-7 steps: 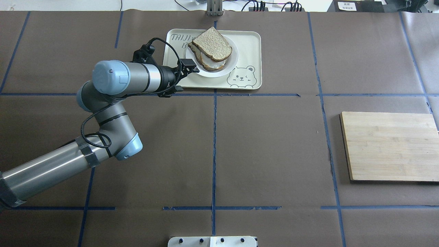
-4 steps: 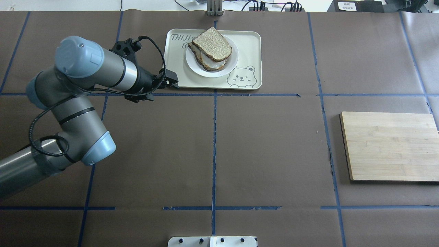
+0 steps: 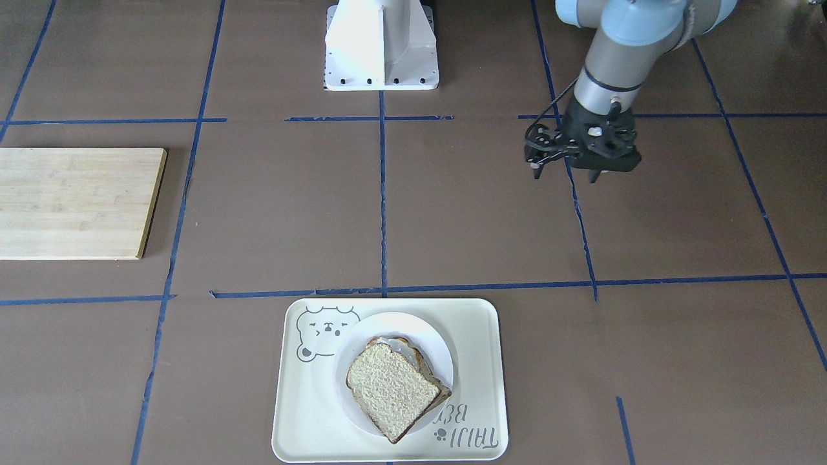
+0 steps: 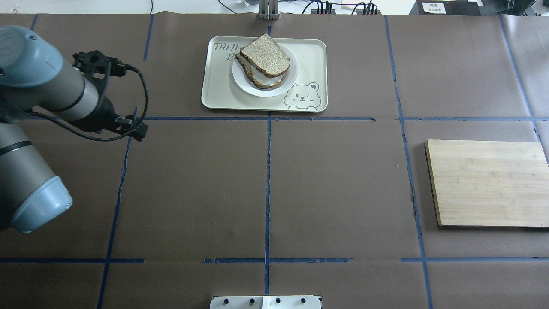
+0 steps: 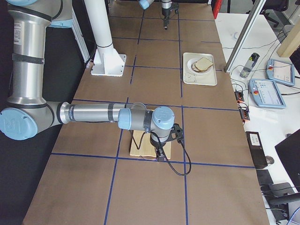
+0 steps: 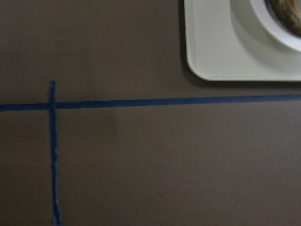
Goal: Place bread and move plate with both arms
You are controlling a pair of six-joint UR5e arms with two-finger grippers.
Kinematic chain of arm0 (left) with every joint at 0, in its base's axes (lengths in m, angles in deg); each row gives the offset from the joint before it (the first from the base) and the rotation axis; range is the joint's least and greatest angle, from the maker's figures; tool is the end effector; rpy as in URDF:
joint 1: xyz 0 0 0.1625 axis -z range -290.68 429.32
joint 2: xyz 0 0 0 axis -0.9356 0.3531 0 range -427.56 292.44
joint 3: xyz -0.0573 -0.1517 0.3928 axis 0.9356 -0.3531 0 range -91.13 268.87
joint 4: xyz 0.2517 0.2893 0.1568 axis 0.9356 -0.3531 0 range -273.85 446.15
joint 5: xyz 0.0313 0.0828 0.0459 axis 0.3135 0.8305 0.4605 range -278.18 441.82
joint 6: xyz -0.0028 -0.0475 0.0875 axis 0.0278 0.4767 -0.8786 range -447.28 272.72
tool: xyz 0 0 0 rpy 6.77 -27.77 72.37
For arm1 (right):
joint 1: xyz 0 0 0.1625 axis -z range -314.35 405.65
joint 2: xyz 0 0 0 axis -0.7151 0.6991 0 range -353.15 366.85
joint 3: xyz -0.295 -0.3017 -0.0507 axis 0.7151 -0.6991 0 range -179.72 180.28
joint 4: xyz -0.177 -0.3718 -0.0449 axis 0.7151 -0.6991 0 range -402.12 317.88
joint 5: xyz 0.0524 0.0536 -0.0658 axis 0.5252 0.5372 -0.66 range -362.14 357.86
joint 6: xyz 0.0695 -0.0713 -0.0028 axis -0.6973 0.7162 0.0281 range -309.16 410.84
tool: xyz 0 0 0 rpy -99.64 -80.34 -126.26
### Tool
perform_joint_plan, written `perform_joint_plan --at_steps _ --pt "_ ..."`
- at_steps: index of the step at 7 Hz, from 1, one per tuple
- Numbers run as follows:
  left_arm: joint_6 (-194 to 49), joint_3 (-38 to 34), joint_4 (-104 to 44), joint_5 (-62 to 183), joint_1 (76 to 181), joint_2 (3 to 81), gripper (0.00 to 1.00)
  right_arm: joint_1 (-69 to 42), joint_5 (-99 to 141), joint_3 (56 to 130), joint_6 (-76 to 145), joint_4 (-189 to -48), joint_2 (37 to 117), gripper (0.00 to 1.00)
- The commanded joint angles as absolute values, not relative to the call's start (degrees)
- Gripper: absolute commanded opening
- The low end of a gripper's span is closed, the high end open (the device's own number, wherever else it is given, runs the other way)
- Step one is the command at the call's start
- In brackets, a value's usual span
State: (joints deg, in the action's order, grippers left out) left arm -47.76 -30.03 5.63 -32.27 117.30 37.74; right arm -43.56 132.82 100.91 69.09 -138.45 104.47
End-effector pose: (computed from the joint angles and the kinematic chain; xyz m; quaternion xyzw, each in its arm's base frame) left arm 0.2840 -0.4536 0.3168 0.0909 0.3414 0.0827 0.9318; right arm 0.0570 -0.4317 0.6392 0.0316 -0.3818 -0.1418 0.9127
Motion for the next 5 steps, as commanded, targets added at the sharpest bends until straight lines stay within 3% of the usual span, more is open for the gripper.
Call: perform_joint_plan --at_steps 1,3,5 --pt "-64.37 -35.23 7.05 -33.40 125.79 25.38 1.00 -43.56 132.86 100.91 69.12 -138.45 104.59 1.00" --pt "-81.29 -33.67 6.18 -42.24 139.38 17.90 1.00 -43.56 132.94 100.82 69.12 -138.45 104.76 1.00" --pt "-99.42 -21.07 6.17 -50.33 154.86 16.55 1.00 -43.56 132.86 100.82 69.12 -138.45 104.76 1.00"
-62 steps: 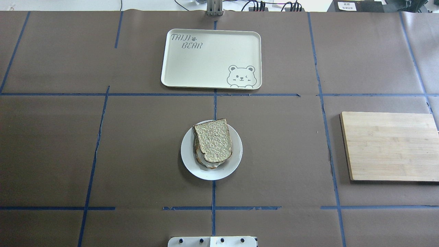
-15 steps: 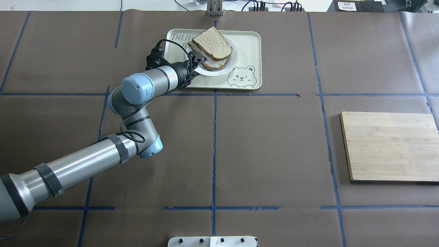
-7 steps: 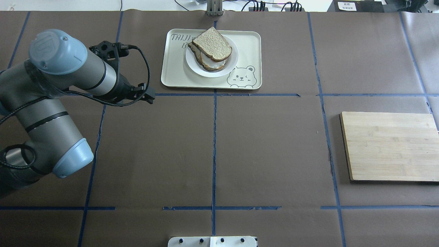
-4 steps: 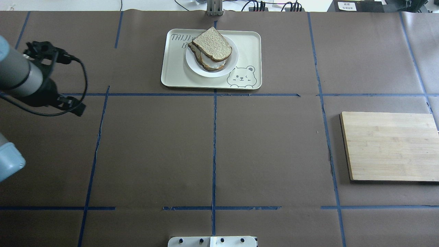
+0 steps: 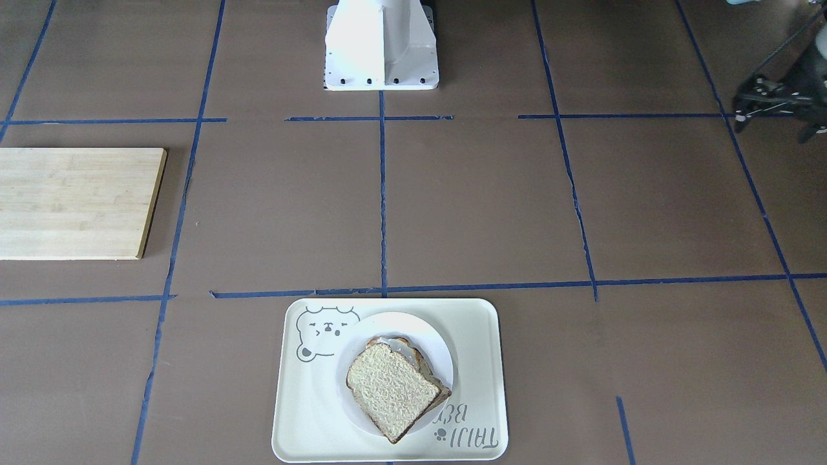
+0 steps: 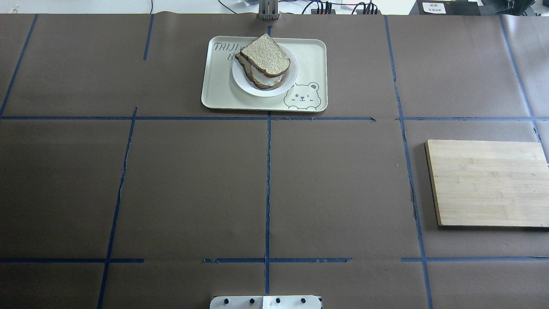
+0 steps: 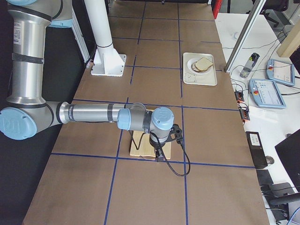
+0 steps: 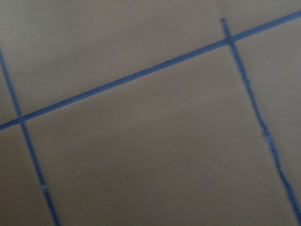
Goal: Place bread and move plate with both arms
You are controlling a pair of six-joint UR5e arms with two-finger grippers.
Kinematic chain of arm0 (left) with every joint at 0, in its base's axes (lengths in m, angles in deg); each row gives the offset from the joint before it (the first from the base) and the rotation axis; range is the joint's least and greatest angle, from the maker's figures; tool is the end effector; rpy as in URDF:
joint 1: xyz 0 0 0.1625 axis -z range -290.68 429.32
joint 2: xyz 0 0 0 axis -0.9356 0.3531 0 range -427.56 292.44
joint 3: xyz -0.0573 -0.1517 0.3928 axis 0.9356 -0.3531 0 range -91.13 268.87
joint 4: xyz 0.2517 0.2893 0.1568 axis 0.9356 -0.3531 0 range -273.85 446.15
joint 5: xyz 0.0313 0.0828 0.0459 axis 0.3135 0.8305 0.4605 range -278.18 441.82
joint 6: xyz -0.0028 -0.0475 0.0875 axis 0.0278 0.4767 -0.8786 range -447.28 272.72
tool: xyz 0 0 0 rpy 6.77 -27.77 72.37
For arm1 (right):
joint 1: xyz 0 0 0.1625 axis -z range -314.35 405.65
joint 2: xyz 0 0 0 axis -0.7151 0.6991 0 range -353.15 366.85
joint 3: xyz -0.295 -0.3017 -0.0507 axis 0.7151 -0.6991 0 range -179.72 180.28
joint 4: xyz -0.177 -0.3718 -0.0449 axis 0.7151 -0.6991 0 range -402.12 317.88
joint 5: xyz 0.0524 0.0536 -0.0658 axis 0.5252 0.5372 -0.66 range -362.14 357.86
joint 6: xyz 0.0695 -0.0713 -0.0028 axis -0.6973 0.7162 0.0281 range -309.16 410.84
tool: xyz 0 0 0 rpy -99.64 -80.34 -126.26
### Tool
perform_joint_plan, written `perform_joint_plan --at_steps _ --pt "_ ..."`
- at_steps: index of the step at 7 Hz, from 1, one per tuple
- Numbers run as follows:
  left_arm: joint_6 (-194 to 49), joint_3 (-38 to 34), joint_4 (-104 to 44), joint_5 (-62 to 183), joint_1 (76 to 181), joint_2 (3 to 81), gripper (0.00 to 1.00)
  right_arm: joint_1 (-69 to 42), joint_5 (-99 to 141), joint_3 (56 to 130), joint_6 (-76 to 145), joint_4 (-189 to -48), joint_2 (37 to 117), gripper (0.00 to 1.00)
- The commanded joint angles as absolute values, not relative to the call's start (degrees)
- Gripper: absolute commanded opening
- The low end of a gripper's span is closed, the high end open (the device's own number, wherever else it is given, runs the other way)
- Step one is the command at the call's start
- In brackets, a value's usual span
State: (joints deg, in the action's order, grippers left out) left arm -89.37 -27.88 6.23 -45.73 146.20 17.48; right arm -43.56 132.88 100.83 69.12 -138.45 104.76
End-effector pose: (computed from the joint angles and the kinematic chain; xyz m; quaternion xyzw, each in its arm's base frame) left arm 0.0294 -0.4461 0.4973 0.0654 0.3280 0.1573 0.9292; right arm 0.0569 -0.4292 0.6420 0.0289 -0.3827 -0.1408 0.9126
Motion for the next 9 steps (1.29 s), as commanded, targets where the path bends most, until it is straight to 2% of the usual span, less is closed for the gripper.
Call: perform_joint_plan --at_steps 1,4,9 --pt "-100.02 -18.74 6.43 -50.80 157.19 16.37 1.00 -43.56 132.86 100.82 69.12 -138.45 104.85 1.00" --pt "-99.05 -15.55 6.17 -51.16 160.64 11.72 1.00 -43.56 132.86 100.91 69.12 -138.45 104.94 1.00" --pt "-99.50 -15.55 6.35 -51.77 160.64 11.54 1.00 -43.56 132.59 100.82 69.12 -138.36 105.38 1.00"
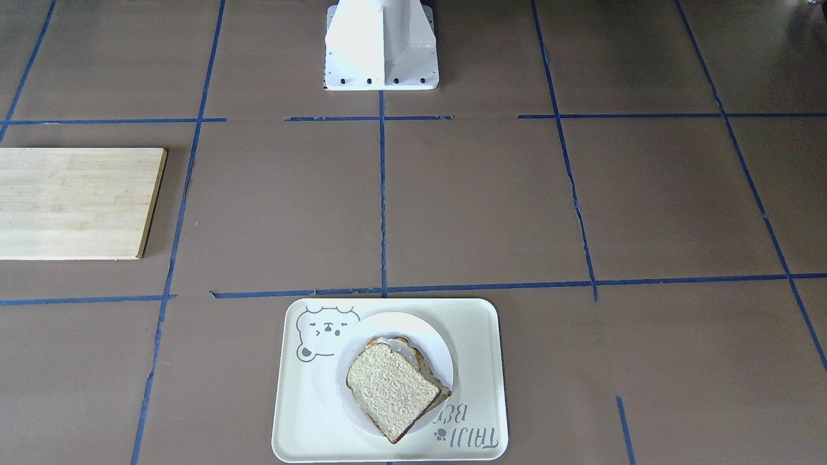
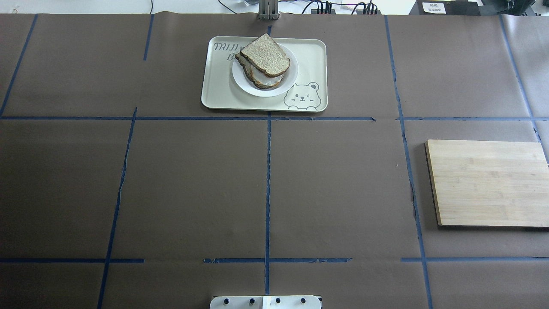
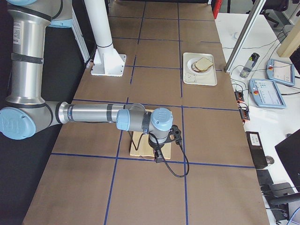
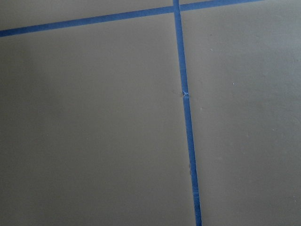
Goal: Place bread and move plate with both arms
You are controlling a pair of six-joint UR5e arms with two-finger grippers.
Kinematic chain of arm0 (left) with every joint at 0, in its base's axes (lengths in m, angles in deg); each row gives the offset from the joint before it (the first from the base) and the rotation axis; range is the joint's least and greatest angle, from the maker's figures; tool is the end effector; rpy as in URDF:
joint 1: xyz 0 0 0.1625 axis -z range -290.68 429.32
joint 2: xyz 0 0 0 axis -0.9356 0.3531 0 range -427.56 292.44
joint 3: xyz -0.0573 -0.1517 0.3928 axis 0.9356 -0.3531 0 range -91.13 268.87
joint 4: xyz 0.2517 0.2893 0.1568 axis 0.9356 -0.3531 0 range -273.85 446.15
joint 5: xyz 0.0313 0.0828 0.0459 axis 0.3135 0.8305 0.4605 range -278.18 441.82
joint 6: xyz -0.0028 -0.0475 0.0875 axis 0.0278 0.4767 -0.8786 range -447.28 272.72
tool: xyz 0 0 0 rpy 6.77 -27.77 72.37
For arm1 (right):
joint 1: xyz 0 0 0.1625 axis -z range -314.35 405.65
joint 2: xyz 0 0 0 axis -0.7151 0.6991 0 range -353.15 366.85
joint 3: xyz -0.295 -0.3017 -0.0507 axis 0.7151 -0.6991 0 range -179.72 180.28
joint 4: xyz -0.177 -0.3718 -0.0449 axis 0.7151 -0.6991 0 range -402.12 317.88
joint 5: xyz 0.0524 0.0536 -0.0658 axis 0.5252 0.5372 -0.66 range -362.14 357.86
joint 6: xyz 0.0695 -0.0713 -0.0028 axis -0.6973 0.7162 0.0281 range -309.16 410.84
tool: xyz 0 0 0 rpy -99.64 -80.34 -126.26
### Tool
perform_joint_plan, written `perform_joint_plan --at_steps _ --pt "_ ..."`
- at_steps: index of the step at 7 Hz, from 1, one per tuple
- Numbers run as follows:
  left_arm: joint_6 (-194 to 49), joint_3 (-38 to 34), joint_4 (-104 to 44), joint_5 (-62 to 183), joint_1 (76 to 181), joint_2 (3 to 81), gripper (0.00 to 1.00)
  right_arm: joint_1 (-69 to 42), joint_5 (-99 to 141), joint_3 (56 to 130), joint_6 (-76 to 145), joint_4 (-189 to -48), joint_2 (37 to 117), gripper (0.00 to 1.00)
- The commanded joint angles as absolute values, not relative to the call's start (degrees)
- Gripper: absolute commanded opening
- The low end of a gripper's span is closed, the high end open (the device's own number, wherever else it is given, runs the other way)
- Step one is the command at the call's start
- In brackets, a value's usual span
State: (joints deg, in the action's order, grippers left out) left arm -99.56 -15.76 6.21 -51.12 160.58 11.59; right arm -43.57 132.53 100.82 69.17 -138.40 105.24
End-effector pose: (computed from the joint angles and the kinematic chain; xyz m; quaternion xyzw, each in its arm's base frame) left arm -0.0743 -0.4010 0.6373 -0.0075 0.3689 0.0693 0.9268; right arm 0.0575 -0.4252 0.6460 0.0251 -0.3804 -0.1399 0.9138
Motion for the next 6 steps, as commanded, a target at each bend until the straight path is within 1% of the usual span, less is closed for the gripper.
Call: perform_joint_plan --at_steps 1,6 --pt "-99.15 -15.37 6.87 -52.39 160.64 11.54 1.00 -43.56 132.59 100.82 69.21 -138.36 105.55 1.00" --pt "-99.05 -14.14 6.61 -52.39 160.55 11.62 1.00 -43.56 132.59 100.82 69.21 -138.36 105.82 1.00"
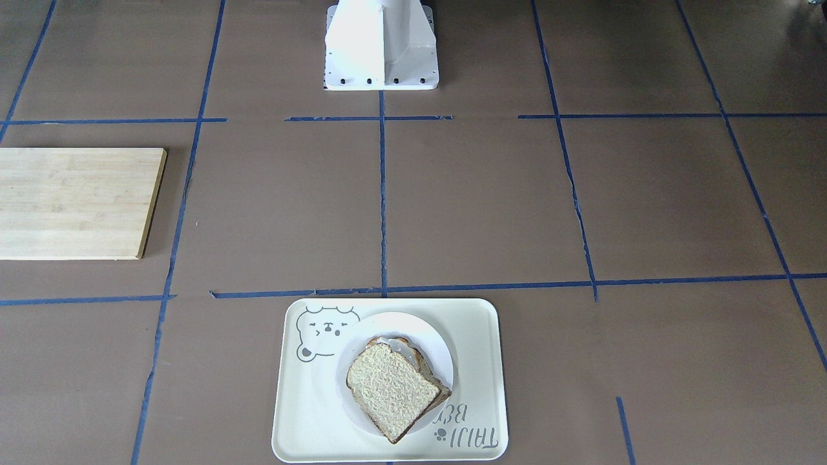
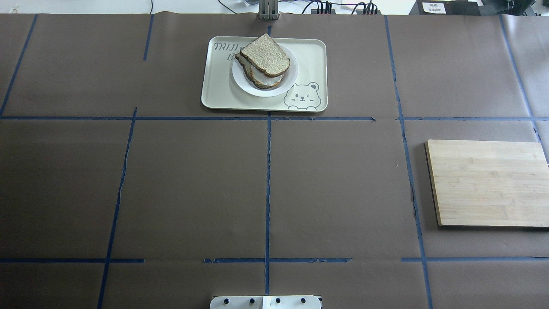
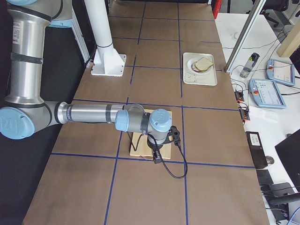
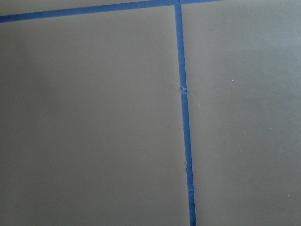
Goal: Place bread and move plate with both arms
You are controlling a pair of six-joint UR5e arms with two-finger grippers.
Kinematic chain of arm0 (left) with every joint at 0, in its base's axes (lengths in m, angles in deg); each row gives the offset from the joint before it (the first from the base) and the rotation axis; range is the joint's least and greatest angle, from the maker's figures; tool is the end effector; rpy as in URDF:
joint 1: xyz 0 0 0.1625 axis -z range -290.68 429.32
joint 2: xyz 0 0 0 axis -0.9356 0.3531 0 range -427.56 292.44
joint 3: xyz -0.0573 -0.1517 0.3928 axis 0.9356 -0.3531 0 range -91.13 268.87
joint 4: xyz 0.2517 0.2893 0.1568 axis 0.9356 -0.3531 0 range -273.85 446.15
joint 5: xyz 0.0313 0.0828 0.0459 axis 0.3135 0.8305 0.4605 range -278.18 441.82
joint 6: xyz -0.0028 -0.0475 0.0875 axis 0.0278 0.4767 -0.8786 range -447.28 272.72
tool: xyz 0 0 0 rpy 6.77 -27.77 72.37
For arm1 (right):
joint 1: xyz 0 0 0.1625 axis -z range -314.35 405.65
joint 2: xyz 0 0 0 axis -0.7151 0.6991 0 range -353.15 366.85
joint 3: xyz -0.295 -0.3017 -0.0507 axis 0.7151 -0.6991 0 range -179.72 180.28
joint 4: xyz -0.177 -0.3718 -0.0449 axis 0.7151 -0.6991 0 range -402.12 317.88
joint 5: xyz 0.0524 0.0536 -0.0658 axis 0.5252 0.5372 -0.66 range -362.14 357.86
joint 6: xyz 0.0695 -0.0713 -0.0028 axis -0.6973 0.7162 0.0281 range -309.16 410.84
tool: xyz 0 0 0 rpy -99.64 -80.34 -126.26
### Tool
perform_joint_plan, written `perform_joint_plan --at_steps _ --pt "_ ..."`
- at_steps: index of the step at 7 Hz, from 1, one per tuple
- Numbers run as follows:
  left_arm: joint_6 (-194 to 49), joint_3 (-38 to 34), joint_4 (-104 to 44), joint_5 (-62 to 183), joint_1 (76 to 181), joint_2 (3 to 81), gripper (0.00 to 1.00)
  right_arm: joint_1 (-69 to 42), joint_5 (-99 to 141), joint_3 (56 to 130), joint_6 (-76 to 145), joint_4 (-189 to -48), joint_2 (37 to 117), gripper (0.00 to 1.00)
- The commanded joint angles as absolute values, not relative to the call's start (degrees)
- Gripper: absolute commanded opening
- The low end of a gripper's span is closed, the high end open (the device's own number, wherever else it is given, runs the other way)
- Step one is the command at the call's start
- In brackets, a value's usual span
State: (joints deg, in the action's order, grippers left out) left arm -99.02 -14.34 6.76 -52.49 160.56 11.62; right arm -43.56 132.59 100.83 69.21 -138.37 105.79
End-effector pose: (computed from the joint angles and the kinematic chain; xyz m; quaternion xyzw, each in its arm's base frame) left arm -0.0724 -0.3992 0.6483 -0.0234 0.3813 0.0577 0.9224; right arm 0.0574 -0.4206 0.6499 0.0212 -0.3815 -0.1386 0.9137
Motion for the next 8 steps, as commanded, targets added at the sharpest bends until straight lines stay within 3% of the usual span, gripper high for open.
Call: perform_joint_plan --at_steps 1,8 --pt "-99.05 -13.45 6.44 -52.22 160.55 11.62 1.00 -43.56 132.59 100.82 69.21 -138.36 105.82 1.00" --pt "-99.41 -12.82 6.35 -52.04 160.29 11.80 1.00 -43.56 132.68 100.82 69.21 -138.36 105.82 1.00"
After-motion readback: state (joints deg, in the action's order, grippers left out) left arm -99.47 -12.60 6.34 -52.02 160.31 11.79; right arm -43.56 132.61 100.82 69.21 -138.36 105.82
